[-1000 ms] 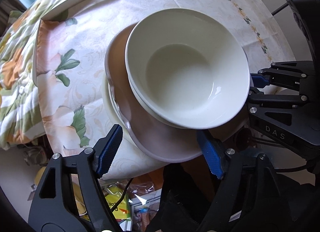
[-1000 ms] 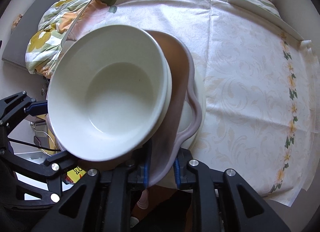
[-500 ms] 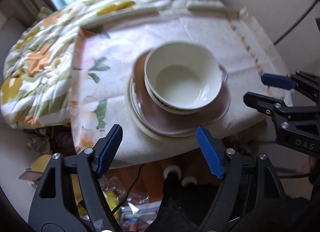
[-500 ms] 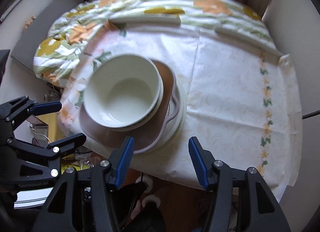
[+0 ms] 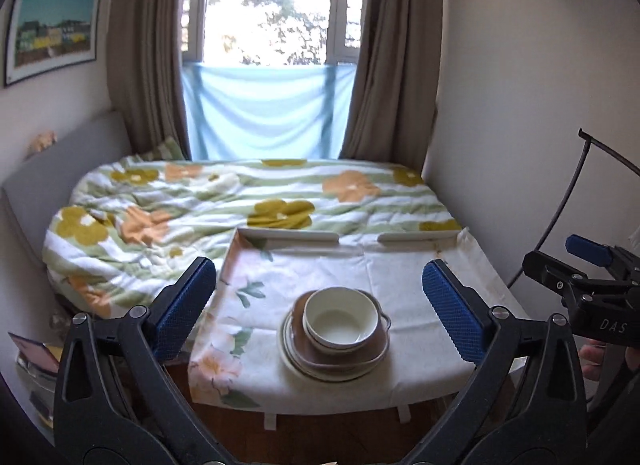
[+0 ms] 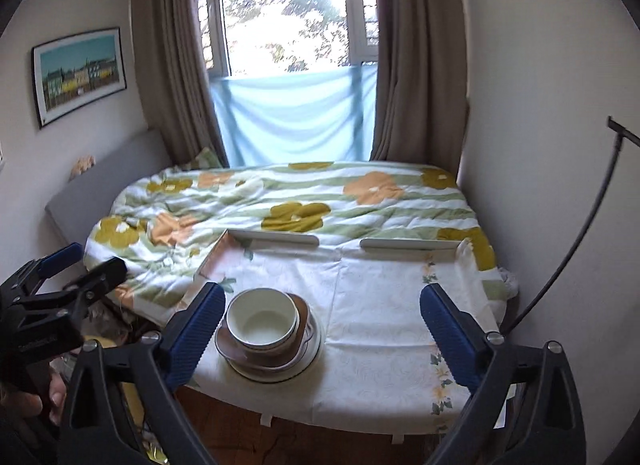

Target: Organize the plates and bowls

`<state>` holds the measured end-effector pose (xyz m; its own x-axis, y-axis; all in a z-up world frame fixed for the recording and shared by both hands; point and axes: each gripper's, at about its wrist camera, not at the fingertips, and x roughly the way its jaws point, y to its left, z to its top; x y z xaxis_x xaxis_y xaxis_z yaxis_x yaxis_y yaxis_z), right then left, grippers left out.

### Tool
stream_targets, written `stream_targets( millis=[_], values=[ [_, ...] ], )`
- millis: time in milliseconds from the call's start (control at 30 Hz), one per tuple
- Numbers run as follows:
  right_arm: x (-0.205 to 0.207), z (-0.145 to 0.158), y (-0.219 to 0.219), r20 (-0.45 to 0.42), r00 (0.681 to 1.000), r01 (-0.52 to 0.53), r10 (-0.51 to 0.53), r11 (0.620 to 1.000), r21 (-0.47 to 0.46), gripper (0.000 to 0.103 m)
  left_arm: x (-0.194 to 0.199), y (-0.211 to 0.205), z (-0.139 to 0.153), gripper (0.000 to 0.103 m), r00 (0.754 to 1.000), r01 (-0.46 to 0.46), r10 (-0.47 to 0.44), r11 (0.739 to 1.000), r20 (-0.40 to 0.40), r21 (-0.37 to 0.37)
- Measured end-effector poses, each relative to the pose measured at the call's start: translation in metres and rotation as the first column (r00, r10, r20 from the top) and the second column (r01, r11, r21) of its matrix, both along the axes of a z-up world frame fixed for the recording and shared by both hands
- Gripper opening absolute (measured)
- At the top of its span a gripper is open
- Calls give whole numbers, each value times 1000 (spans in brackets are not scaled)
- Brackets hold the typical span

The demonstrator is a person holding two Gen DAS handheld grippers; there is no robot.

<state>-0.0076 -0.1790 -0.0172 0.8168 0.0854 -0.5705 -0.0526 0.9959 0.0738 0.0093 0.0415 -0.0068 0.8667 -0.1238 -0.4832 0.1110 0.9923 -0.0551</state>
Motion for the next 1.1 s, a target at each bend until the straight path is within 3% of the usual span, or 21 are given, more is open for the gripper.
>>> stream_targets(
  millis=[333,1100],
  values=[
    [-27,2,-6,88,993,78,-76,997,-22,97,-31,-20,7,103,995,-32,25,996,96,79],
    [-32,6,-11,110,989,100,-96,995,-27,97,-36,-31,12,103,993,-25,12,994,118,108]
  ],
)
